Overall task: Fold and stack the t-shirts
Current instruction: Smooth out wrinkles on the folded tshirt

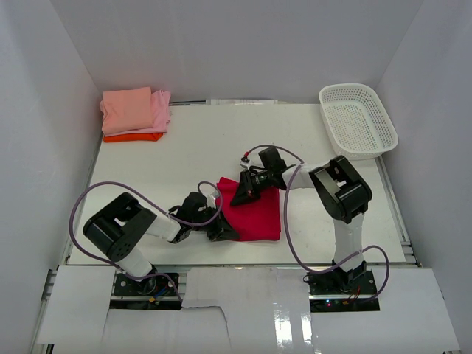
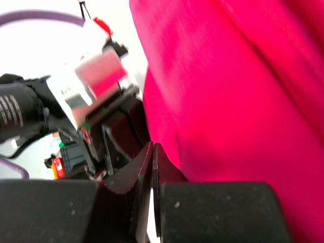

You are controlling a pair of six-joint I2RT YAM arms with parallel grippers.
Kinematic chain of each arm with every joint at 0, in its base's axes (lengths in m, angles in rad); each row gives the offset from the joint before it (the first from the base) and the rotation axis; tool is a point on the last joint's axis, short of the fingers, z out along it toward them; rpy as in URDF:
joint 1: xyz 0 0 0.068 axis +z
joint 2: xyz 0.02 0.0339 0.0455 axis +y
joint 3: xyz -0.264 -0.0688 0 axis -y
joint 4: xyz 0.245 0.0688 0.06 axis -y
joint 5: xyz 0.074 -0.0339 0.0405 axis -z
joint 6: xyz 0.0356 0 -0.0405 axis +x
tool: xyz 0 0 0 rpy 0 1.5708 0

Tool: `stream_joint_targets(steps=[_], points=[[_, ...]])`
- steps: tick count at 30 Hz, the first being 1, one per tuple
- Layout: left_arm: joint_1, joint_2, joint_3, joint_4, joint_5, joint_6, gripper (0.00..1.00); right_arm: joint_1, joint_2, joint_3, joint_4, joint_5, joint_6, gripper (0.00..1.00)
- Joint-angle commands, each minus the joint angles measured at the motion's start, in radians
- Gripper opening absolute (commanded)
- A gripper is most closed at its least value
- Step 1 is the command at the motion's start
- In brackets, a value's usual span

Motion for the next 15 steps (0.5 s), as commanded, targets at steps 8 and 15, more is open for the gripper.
stream_joint_targets(steps=[8, 15], points=[[0.004, -0.005, -0.036, -0.041, -0.027, -0.001, 0.00, -0.002, 0.117, 0.182, -0.019, 0.096, -0.082, 0.08], [0.006, -0.017, -0.047, -0.041, -0.025, -0.008, 0.00, -0.008, 0.185, 0.252, -0.027, 0.218, -0.129, 0.08]])
